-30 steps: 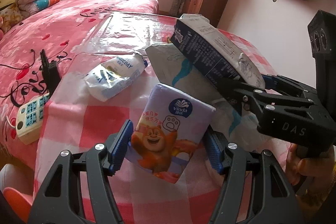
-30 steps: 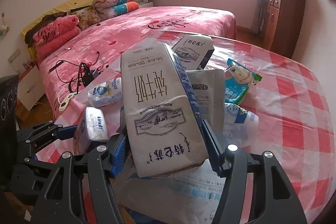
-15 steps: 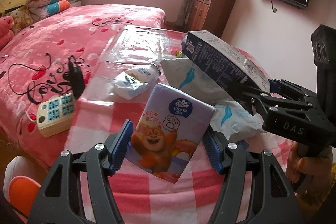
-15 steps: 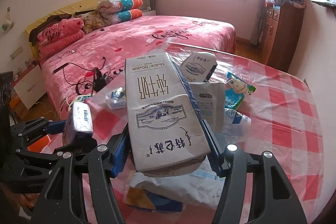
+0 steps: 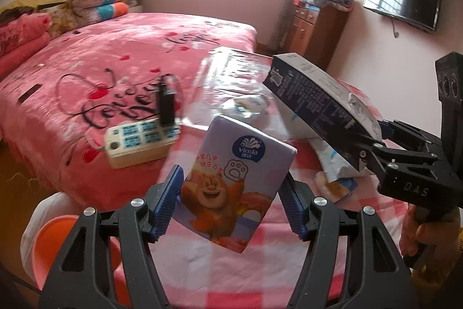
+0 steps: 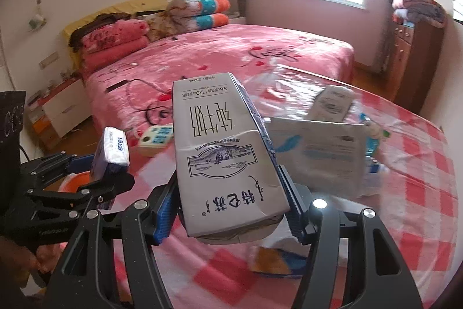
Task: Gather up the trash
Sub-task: 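Carry both held items over the orange bucket and open both tools to drop them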
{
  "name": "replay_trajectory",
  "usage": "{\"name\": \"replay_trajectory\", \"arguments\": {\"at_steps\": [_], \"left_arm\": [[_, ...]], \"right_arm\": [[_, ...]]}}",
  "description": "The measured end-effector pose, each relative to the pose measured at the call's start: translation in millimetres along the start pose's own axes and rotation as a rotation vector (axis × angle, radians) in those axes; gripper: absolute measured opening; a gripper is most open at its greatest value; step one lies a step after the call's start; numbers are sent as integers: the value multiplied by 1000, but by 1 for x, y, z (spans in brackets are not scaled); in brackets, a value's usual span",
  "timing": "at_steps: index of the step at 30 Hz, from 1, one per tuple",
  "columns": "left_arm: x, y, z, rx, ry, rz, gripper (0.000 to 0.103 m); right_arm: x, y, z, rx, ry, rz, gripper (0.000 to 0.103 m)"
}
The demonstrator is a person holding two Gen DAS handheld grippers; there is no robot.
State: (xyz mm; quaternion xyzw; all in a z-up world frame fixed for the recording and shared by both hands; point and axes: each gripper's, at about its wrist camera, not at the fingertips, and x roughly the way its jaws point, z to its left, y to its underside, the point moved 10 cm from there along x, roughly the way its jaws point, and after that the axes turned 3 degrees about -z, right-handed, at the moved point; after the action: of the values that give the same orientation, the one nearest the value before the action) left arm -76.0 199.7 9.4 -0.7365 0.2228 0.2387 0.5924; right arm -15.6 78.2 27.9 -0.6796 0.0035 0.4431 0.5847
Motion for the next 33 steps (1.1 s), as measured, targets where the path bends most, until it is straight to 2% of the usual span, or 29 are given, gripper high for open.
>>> {"name": "replay_trajectory", "arguments": {"at_steps": [8, 15, 21, 28, 30, 32, 33], "left_arm": [[-39, 21, 66, -91, -111, -18, 66], [-70, 56, 144, -236, -249, -11, 66], [-86, 87, 194, -335, -344, 4, 66], [-87, 110, 225, -412, -392, 17, 66], [-84, 116, 229, -432, -380, 25, 67], [-80, 121, 231, -442, -384, 29, 71], [-79, 124, 232, -443, -391, 29, 77]], "right_arm": [[14, 9, 76, -62, -141, 51, 63], [28, 27, 158, -156, -275, 122, 63], [37, 47, 207, -232, -332, 174, 63], [63, 69, 254, -351, -368, 235, 65], [72, 75, 258, -361, -364, 254, 71], [77, 78, 258, -344, -370, 263, 83], [78, 77, 255, -326, -370, 261, 84]]}}
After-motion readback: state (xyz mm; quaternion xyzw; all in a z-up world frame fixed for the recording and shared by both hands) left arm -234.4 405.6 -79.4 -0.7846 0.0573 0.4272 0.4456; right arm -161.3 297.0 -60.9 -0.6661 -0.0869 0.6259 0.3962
